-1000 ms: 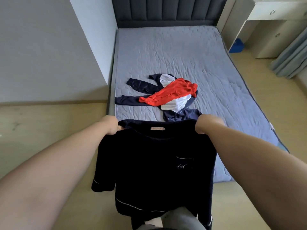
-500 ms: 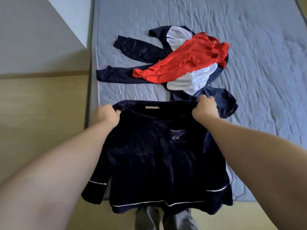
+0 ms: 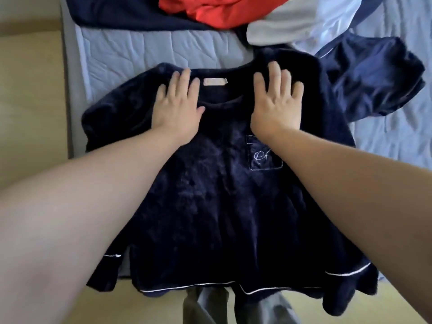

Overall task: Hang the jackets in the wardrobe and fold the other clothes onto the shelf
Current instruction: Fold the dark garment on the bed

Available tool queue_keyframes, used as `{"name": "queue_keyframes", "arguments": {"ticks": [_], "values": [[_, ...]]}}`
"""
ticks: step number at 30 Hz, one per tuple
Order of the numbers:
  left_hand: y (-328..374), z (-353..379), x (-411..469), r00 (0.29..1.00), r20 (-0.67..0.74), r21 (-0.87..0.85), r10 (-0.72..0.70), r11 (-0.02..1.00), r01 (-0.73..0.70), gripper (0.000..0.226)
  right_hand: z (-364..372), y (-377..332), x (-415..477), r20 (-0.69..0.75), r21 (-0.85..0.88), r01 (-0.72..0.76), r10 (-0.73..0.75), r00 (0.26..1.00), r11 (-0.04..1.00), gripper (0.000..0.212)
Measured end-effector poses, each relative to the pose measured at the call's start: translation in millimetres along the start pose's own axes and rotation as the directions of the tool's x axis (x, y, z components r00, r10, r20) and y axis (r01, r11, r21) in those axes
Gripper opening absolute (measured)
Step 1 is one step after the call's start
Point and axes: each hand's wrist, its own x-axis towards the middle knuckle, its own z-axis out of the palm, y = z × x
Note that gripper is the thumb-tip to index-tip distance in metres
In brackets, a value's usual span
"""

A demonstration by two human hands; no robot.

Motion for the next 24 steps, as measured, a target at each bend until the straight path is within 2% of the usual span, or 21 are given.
{"name": "queue_keyframes", "arguments": {"ticks": [2, 3, 5, 7, 8, 10, 12, 13, 14, 16, 18, 21, 22, 24], "values": [[25, 10, -15, 0.998, 0.032, -0.04, 0.048, 0.998, -0.047, 0.066, 10, -9, -21, 0.01, -0.021, 0.027, -0.027, 1.0, 0.999, 0.062], [33, 15, -19, 0.997, 0.063, -0.053, 0.039, 0.998, -0.036, 0.066, 15, -11, -30, 0.066, -0.013, 0.022, -0.021, 0.998, 1.0, 0.056], [43, 25, -23, 0.985, 0.174, -0.065, 0.012, 0.998, -0.001, 0.067, 25, -9, -39, 0.239, 0.074, -0.031, 0.012, 0.971, 0.997, 0.056], [50, 29, -18, 0.964, 0.264, -0.038, -0.02, 0.999, 0.031, 0.069, 32, 0, -43, 0.315, 0.211, -0.05, -0.019, 0.949, 0.976, 0.059], [55, 28, -16, 0.965, 0.259, -0.019, -0.041, 0.999, 0.048, 0.071, 32, 5, -46, 0.293, 0.284, -0.044, -0.044, 0.955, 0.958, 0.057], [71, 19, -16, 0.986, 0.16, -0.01, -0.039, 0.999, 0.041, 0.073, 27, 18, -59, 0.141, 0.36, -0.014, -0.039, 0.989, 0.933, 0.049], [98, 6, -18, 0.997, 0.001, -0.059, 0.074, 0.995, -0.074, 0.062, 19, 36, -79, -0.016, 0.314, -0.1, 0.111, 0.994, 0.944, 0.052], [112, 2, -19, 0.99, -0.062, -0.109, 0.125, 0.985, -0.132, 0.051, 16, 45, -91, -0.053, 0.301, -0.201, 0.227, 0.972, 0.932, 0.056], [128, -2, -20, 0.988, -0.065, -0.217, 0.142, 0.964, -0.153, 0.039, 13, 55, -104, -0.054, 0.298, -0.307, 0.337, 0.94, 0.904, 0.059], [157, -13, -21, 0.99, 0.098, -0.535, 0.097, 0.844, -0.029, 0.017, 12, 70, -129, 0.043, 0.292, -0.491, 0.502, 0.864, 0.821, 0.062], [188, -21, -23, 0.951, 0.298, -0.735, 0.081, 0.655, 0.175, 0.011, 13, 86, -155, 0.194, 0.278, -0.646, 0.617, 0.763, 0.711, 0.063], [228, -32, -29, 0.885, 0.452, -0.813, 0.111, 0.459, 0.358, 0.029, 15, 105, -194, 0.42, 0.277, -0.801, 0.683, 0.598, 0.531, 0.062], [238, -35, -32, 0.862, 0.492, -0.82, 0.118, 0.396, 0.414, 0.036, 14, 108, -204, 0.469, 0.288, -0.814, 0.667, 0.579, 0.504, 0.055], [249, -41, -37, 0.823, 0.557, -0.808, 0.111, 0.302, 0.506, 0.043, 10, 107, -221, 0.495, 0.35, -0.782, 0.607, 0.621, 0.515, 0.034]]}}
